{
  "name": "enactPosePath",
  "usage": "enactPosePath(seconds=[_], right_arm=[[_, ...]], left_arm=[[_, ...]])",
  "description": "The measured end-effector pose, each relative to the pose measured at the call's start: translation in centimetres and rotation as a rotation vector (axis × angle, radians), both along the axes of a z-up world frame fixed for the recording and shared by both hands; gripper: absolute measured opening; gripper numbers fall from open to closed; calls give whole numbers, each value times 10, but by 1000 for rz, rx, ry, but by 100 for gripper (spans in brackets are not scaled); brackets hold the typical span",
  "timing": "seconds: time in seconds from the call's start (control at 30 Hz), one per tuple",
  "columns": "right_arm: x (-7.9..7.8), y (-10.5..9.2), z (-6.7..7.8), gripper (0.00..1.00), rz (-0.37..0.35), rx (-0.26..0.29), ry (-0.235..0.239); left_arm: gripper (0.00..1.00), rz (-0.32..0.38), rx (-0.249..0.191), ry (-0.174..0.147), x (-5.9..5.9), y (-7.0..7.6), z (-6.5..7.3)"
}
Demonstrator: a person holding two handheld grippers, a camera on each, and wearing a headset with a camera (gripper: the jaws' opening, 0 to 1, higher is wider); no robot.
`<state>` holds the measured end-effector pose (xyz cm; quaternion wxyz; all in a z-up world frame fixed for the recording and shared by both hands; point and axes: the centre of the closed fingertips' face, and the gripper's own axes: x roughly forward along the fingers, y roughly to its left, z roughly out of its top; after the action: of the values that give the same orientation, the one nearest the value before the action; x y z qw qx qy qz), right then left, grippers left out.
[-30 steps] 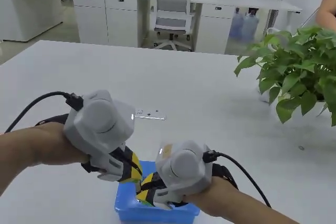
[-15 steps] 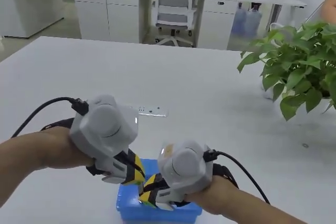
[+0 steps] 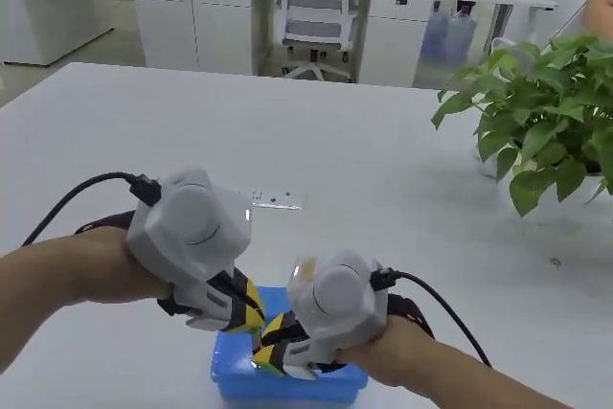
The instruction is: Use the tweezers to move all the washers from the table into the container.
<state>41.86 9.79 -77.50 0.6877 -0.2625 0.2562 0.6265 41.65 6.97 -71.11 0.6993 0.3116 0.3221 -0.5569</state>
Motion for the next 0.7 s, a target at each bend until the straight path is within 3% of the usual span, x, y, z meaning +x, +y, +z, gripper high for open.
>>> enactPosePath(seconds=[0.7], right_arm=[[-11, -1, 27, 15, 8, 74, -42]], left_arm=[[6, -39, -3, -30, -11, -7, 33]])
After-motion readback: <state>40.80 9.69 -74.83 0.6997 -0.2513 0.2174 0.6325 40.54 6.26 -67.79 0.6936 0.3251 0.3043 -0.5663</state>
